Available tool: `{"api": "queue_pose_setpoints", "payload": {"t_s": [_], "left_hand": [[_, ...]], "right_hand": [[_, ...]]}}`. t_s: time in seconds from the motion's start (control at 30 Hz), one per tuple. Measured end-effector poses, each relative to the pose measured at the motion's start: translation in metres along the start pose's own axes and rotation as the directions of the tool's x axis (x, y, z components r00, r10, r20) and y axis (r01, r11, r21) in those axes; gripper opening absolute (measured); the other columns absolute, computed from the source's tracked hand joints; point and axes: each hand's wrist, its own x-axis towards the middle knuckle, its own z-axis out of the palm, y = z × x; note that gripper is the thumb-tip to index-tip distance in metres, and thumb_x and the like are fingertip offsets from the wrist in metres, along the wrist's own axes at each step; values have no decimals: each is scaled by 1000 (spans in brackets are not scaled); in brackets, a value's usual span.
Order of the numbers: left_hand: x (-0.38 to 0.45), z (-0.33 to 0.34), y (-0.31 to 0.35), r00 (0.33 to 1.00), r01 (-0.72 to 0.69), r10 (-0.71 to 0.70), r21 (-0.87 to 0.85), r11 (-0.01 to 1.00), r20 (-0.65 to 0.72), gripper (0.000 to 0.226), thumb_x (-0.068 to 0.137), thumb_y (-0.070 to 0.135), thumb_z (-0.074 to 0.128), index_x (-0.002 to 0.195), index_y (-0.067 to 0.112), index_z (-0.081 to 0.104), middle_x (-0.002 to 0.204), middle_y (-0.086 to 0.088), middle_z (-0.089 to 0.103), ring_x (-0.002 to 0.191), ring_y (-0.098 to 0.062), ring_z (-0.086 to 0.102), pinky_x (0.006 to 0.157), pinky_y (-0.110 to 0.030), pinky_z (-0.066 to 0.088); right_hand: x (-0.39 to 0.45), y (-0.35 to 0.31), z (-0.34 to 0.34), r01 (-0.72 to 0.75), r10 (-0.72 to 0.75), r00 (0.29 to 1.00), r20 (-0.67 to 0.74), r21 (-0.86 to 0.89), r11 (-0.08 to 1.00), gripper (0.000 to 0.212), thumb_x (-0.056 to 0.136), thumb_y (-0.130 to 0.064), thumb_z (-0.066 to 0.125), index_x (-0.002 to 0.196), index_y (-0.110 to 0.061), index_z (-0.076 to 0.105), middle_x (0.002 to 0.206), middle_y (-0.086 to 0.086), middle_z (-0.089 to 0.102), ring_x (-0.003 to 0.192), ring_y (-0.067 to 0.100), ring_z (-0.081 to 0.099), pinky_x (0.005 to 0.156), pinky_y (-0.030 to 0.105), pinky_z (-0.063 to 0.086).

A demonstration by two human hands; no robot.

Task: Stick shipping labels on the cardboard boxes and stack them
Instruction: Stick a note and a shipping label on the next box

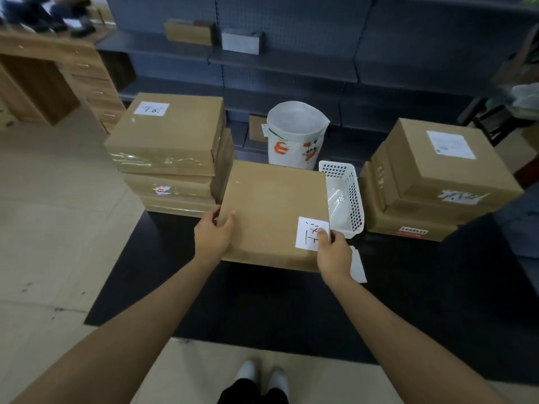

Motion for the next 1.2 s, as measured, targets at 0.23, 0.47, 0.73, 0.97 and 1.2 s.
{"api": "queue_pose_setpoints", "payload": {"t_s": [0.23, 0.47, 0.73, 0.97, 1.2], "left_hand": [[-11, 5, -49, 996, 49, -53, 49, 998, 78, 50, 91, 39, 59, 135, 17, 46, 123, 2, 55, 108, -13, 52, 92, -33, 45], [-22, 11, -87, 992, 44, -54, 91, 995, 116, 48, 92, 37, 59, 133, 16, 45, 119, 4, 54, 106, -11, 53, 87, -28, 45], [-25, 21, -117, 981, 58, -76, 108, 992, 177, 53, 92, 38, 58, 136, 16, 39, 124, 5, 49, 108, -8, 50, 83, -22, 41], [-25, 24, -121, 984, 59, -76, 106, 993, 160, 54, 92, 41, 58, 136, 17, 39, 124, 5, 50, 109, -10, 52, 87, -25, 45], [-22, 21, -117, 975, 25, -62, 174, 984, 211, 56, 92, 42, 56, 137, 15, 36, 131, -1, 47, 110, -11, 51, 89, -29, 46]], "right_hand": [[-9, 42, 19, -106, 106, 994, 22, -20, 994, 39, 98, -34, 46, 125, -7, 54, 117, 11, 64, 106, 27, 59, 90, 37, 46], [-21, 76, 33, -166, 166, 986, 23, 4, 986, 36, 99, -28, 46, 128, -5, 47, 110, 5, 57, 98, 19, 55, 86, 34, 48], [-23, 99, 43, -197, 196, 980, 24, 12, 980, 32, 100, -24, 44, 128, -8, 44, 112, 7, 58, 97, 17, 58, 78, 31, 50], [-21, 105, 46, -189, 189, 982, 13, 16, 982, 29, 100, -25, 45, 126, -12, 43, 110, 3, 56, 95, 14, 58, 76, 28, 51], [-19, 99, 37, -195, 197, 976, 94, -36, 980, 31, 100, -27, 45, 126, -11, 43, 112, 5, 58, 95, 15, 58, 73, 26, 51]]}}
